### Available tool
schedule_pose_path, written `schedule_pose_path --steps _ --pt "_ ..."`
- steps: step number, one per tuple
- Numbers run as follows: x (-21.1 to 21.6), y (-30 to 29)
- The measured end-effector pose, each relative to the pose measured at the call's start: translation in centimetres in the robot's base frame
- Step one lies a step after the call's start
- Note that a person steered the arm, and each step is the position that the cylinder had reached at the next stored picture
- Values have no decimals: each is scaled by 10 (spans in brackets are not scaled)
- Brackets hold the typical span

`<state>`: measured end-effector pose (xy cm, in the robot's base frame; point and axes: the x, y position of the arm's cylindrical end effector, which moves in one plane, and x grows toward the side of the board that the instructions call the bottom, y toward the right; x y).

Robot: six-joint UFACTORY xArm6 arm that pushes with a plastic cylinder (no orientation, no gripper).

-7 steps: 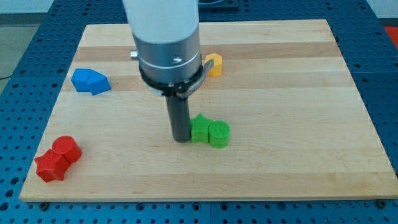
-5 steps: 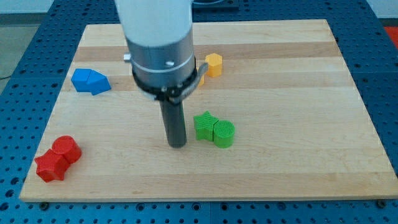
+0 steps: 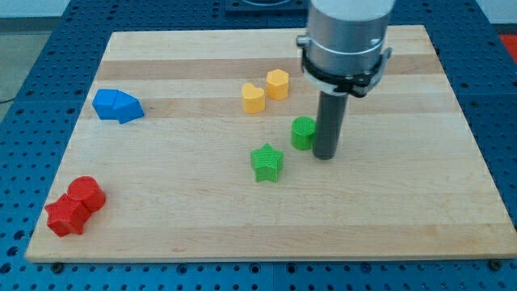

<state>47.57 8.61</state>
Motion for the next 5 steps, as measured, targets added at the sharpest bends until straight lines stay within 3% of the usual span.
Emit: schedule_pose_path --steps 1,2,4,5 --pt "-28 4" --pt "-29 -3" --pt "19 -7" --pt "18 -47"
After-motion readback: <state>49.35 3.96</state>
